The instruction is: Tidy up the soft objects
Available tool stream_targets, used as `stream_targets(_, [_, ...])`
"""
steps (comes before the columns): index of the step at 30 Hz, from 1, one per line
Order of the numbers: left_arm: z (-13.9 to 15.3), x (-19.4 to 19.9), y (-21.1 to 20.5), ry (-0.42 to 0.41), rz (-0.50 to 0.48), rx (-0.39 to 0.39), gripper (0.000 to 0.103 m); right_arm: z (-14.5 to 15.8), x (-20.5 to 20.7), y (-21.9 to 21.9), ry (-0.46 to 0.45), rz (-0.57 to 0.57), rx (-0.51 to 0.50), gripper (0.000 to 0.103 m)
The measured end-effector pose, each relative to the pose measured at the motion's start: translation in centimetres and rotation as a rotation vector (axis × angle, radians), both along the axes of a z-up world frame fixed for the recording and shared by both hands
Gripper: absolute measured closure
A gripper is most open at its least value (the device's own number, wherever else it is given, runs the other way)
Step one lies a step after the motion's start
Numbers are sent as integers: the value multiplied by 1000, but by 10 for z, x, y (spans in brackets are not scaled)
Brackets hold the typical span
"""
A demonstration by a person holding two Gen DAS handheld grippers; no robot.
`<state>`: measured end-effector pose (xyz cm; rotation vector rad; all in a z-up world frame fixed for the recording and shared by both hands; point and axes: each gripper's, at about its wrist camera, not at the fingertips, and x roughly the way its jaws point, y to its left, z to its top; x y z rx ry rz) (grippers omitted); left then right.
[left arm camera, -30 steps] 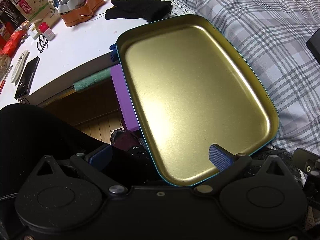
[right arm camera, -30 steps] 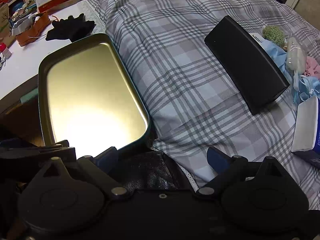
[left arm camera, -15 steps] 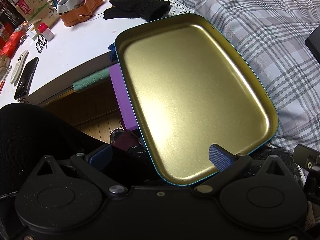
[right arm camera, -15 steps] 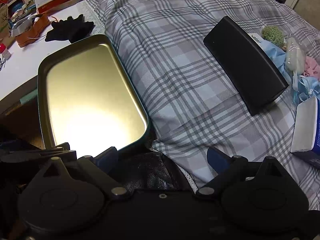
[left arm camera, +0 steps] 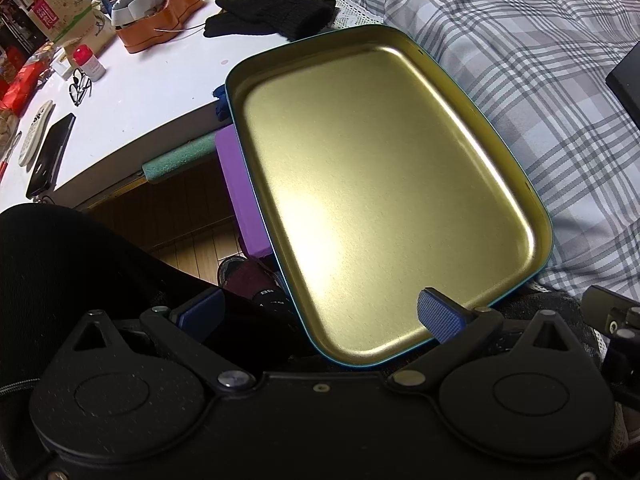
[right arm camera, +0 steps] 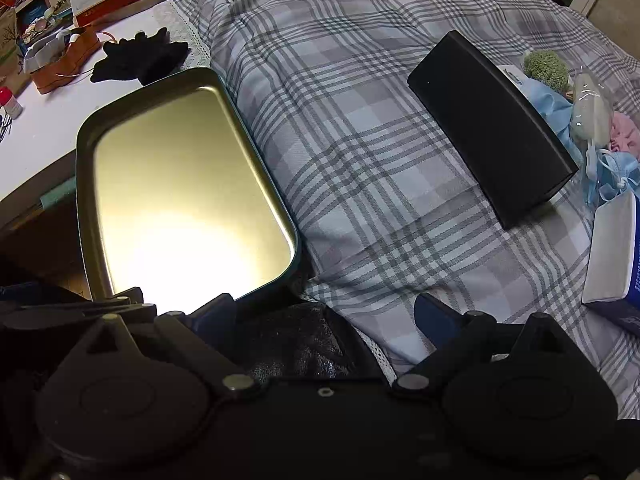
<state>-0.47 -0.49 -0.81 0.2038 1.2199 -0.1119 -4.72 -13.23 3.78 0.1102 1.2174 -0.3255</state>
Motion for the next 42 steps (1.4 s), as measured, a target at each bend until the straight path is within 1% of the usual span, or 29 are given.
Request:
stream_targets(14, [0,0,5,22,5,-34,3,-1,-2,3,-3,5,-3,7])
stream_targets(30, [0,-1,4,34,7,-46,3,0,-2,3,-3,6,-4,7])
stream_targets(37, [3,-3,3,19,3,-54,3,2,-3,4,-11,4,-1,7])
stream_targets(42, [16,-7,0,-38,-11,-77,4,12,-7,-4,-43,-11,2,6])
